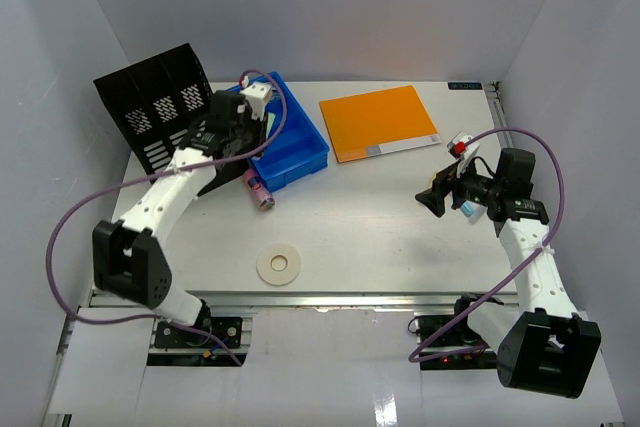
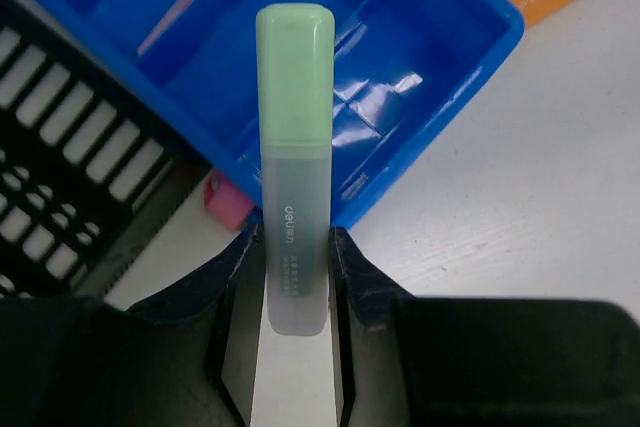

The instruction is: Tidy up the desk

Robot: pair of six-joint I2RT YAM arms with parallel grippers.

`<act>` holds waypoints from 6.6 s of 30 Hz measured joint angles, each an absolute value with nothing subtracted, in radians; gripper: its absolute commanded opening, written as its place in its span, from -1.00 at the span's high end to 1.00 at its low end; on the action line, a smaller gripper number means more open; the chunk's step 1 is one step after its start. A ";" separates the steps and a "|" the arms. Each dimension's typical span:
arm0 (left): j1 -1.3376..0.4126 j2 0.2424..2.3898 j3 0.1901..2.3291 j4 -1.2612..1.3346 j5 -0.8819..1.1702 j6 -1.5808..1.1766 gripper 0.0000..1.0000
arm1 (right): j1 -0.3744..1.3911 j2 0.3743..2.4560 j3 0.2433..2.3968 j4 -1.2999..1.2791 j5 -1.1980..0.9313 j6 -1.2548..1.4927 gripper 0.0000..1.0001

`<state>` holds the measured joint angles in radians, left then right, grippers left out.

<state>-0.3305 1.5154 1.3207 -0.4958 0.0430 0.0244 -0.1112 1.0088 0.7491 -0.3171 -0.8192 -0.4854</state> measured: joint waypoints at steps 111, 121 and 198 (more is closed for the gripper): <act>-0.232 0.957 0.444 0.366 0.771 -0.653 -0.78 | 0.092 1.710 0.978 -0.237 -0.041 -0.059 0.33; -0.449 1.117 0.499 0.464 0.660 -0.813 -0.66 | 0.076 1.677 0.923 -0.181 -0.114 -0.068 0.73; -0.324 1.992 1.796 -0.305 -0.356 -0.059 0.67 | -0.067 1.068 0.755 -0.324 -0.965 -0.505 -0.80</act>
<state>-0.3236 1.9920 1.7957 -0.3051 -0.3559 -0.0588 -0.0673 1.0679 0.7551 -0.3240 -0.9646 -0.5053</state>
